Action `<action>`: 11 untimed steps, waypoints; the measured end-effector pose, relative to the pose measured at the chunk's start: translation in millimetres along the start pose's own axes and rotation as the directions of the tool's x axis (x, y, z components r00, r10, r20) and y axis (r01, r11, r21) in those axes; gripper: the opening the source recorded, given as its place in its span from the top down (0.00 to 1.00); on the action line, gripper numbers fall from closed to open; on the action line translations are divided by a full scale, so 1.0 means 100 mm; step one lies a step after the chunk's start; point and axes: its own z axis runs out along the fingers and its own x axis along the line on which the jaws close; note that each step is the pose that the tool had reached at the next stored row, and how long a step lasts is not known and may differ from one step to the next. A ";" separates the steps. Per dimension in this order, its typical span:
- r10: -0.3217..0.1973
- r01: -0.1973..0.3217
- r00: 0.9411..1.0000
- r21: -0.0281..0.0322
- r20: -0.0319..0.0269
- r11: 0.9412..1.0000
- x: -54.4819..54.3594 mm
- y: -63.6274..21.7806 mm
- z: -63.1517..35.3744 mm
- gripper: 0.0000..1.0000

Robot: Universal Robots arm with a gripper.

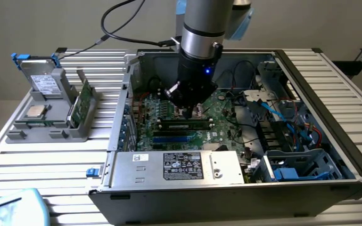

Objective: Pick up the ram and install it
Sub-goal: 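Press down the ram until it locks into place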

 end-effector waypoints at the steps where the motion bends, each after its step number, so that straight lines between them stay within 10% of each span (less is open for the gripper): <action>1: 0.014 -0.014 1.000 -0.001 0.000 1.000 0.00 0.000 0.000 0.89; 11: 0.144 -0.144 0.989 -0.009 0.015 0.989 0.00 0.000 0.001 0.89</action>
